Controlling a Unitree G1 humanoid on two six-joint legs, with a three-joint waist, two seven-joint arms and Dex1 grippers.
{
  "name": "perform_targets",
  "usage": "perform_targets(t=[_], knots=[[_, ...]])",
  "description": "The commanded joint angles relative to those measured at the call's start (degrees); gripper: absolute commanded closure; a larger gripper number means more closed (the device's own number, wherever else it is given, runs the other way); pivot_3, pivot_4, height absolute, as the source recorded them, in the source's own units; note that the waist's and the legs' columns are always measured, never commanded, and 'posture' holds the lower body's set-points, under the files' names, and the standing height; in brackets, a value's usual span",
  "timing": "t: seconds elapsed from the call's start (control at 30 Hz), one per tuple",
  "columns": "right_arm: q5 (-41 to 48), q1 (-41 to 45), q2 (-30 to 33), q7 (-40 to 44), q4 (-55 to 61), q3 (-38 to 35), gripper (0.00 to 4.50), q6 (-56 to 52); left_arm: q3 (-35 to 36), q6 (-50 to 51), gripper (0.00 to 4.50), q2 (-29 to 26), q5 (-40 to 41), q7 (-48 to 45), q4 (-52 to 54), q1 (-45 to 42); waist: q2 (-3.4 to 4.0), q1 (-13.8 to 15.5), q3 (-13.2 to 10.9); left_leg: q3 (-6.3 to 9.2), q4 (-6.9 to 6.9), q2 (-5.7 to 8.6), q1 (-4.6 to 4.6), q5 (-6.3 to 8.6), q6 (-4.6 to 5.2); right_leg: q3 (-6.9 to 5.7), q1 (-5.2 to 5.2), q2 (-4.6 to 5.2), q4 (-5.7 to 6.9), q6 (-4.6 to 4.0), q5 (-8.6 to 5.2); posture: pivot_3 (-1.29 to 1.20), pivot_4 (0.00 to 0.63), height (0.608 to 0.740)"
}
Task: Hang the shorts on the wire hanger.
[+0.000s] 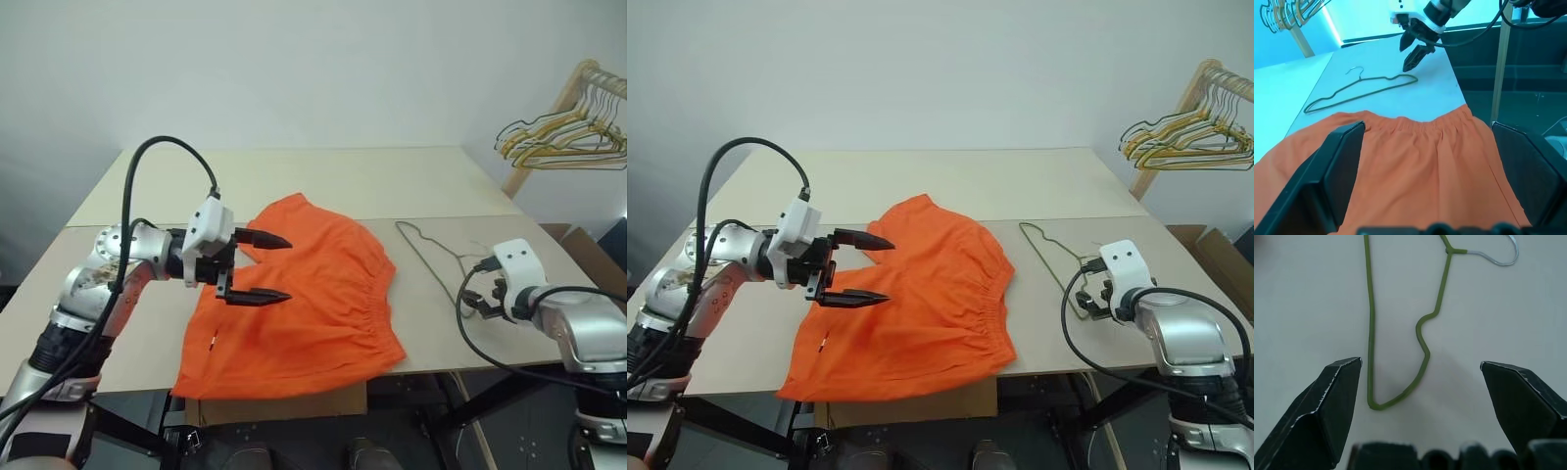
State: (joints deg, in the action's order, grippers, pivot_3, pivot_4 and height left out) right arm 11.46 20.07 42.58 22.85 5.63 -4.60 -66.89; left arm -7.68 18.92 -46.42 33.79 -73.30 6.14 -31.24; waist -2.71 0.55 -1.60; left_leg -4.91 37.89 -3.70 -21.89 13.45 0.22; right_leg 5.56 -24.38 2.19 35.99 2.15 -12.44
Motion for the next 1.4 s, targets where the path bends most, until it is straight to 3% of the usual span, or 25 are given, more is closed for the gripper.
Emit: perform_targets(t=[0.03, 0.4, 0.67, 0.9, 1.1, 1.23, 1.4], knots=[[0.93, 2.98, 0.64, 3.36, -2.58, 2.81, 0.0, -1.1, 0.96, -0.51, 0.01, 1.14, -0.91, -1.07, 0.32, -1.85, 0.0, -0.11, 0.0, 0.0, 0.0, 0.01, 0.0, 0.0, 0.0, 0.0, 0.01, 0.01, -0.01, 0.01, 0.0, 0.06, 0.0, 0.74], [0.02, 9.99, -0.7, 6.57, -17.06, 8.46, 0.0, -0.22, 1.68, -1.3, 0.01, 2.95, -3.43, -2.94, 0.2, -1.41, 0.0, -1.26, 0.0, 0.06, 0.09, 0.02, 0.06, -0.04, -0.05, 0.01, 0.09, 0.01, 0.06, 0.21, -0.13, 0.08, 0.0, 0.74], [0.05, 10.11, -0.86, 9.56, -17.46, 10.18, 2.59, 0.99, 2.09, -1.42, 0.0, 2.82, -4.02, -3.75, 0.45, -0.83, 0.0, -1.38, 0.0, 0.08, 0.09, 0.02, 0.07, -0.04, -0.04, 0.01, 0.12, 0.01, 0.05, 0.29, -0.1, 0.08, 0.0, 0.74], [-0.03, 9.84, -0.99, 9.74, -18.13, 10.45, 4.41, -0.63, 2.13, -1.52, 0.0, 3.0, -4.47, -4.63, 0.09, -1.11, 0.0, -1.36, 0.0, 0.08, 0.1, 0.02, 0.11, -0.04, -0.05, 0.01, 0.13, 0.0, 0.07, 0.28, -0.1, 0.08, 0.0, 0.74], [1.86, 7.3, -1.62, 8.63, -14.14, 5.9, 4.46, -4.33, 2.27, -1.67, 0.0, 2.94, -4.65, -5.03, -0.1, -1.12, 0.0, -1.06, 0.0, 0.12, 0.1, 0.02, 0.04, -0.04, -0.05, -0.03, 0.11, 0.0, 0.05, 0.29, -0.1, 0.08, 0.0, 0.74], [2.77, 3.5, -2.78, 5.63, -6.99, -1.05, 4.46, -4.58, 2.4, -1.9, 0.0, 2.85, -4.71, -5.02, -0.13, -1.01, 0.0, -0.76, 0.0, 0.15, 0.1, 0.02, -0.03, -0.04, -0.05, -0.06, 0.07, 0.01, 0.05, 0.3, -0.1, 0.08, 0.0, 0.74], [2.94, -2.44, -0.3, 5.75, 5.26, -5.84, 4.46, 1.27, 2.4, -2.41, 0.0, 3.21, -5.21, -4.96, -1.6, -2.26, 0.04, -0.65, -0.02, 0.14, 0.1, 0.02, -0.08, -0.04, -0.05, -0.06, 0.01, 0.01, 0.06, 0.32, -0.11, 0.07, 0.0, 0.74]])
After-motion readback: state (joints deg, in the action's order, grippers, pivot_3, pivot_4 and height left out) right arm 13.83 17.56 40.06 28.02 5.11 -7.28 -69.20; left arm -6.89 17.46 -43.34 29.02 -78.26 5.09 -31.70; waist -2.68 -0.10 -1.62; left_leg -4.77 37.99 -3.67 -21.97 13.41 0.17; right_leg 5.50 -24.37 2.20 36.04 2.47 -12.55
